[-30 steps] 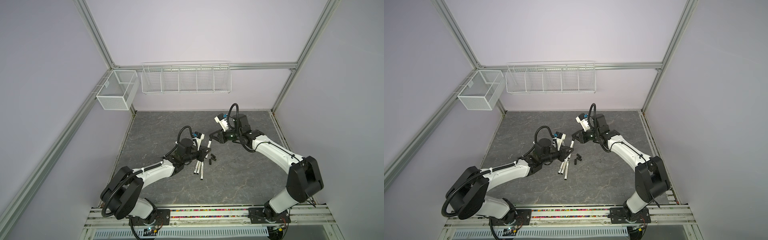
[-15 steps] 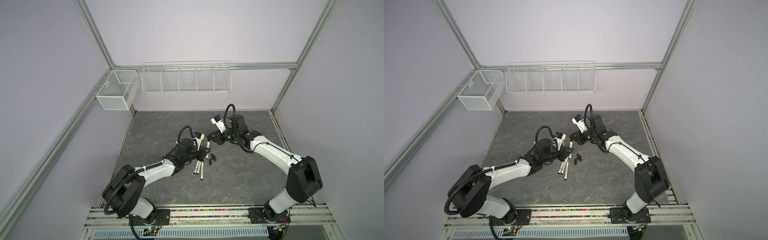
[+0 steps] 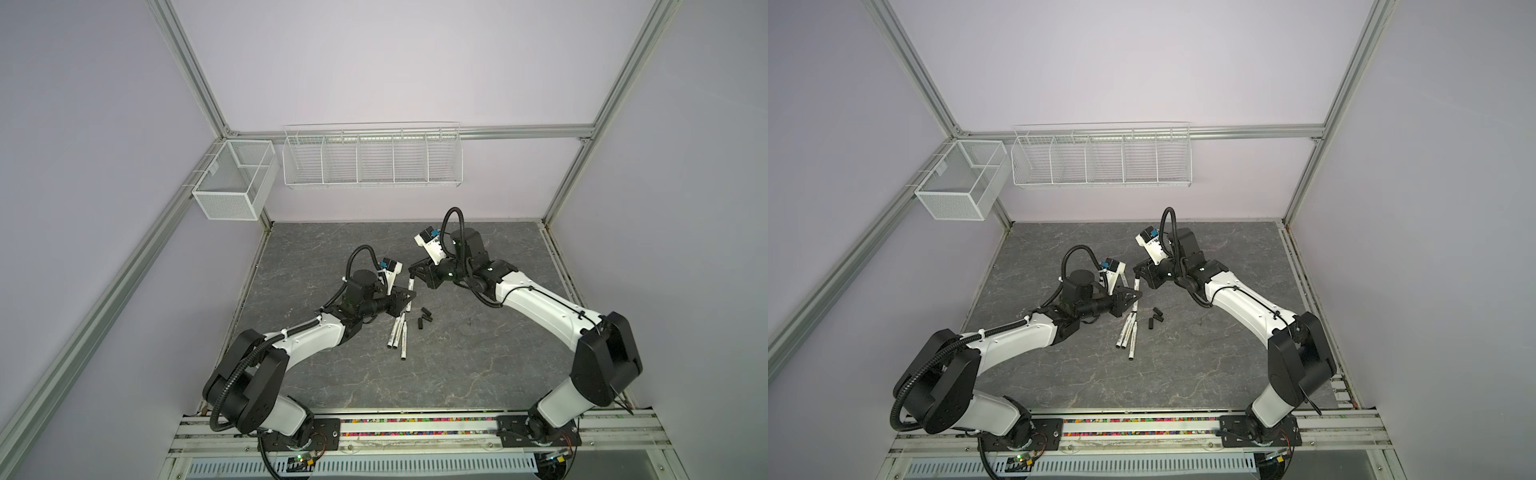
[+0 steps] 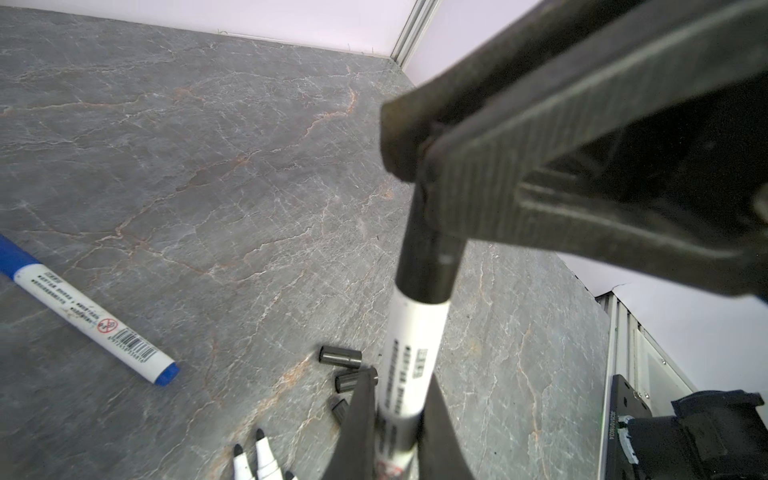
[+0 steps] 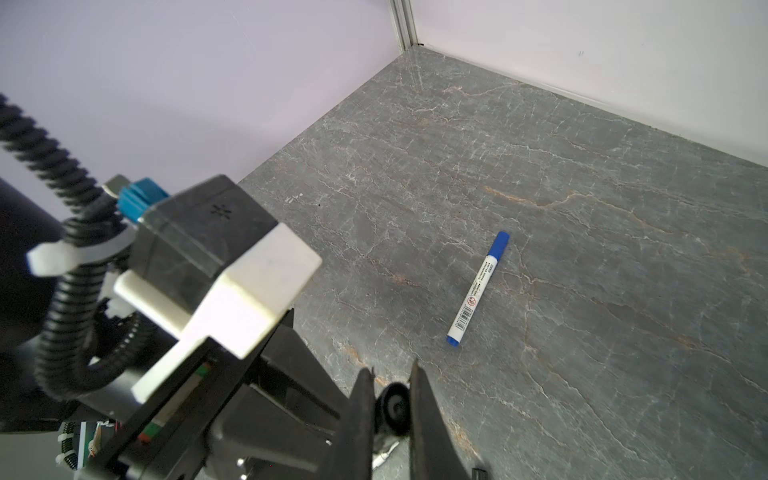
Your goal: Insert the pens into the pen caps
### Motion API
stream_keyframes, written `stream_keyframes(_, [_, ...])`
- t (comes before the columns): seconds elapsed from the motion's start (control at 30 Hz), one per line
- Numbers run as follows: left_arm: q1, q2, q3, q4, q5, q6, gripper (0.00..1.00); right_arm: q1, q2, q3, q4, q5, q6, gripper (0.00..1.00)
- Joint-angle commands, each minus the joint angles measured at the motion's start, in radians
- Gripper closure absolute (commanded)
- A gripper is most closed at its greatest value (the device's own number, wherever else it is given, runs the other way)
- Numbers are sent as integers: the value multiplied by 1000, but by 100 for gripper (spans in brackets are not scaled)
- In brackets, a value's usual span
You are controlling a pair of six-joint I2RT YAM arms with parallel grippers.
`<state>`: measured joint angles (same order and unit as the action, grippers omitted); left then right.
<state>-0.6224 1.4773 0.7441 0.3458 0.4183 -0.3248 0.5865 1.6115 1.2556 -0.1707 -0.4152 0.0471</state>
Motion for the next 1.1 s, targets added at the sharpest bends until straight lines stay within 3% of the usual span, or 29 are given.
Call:
stream_keyframes(0.0, [174, -62, 144, 301, -362, -142, 100, 51, 31, -105, -551, -126, -87, 93])
stream_keyframes(0.17, [195, -60, 168, 293, -348, -132, 100, 69, 34, -110, -572, -60, -111, 93])
stream_keyframes(0.63, [238, -31, 276, 291, -297, -112, 100, 64, 72, -83, -612, -160, -146, 93])
stream_keyframes(0.83, [239, -32, 274, 273, -258, -113, 100, -47, -13, -149, -476, -322, -47, 93])
stream_keyframes(1.07, [204, -61, 182, 245, -223, -124, 100, -72, -28, -124, -421, -351, 4, 93])
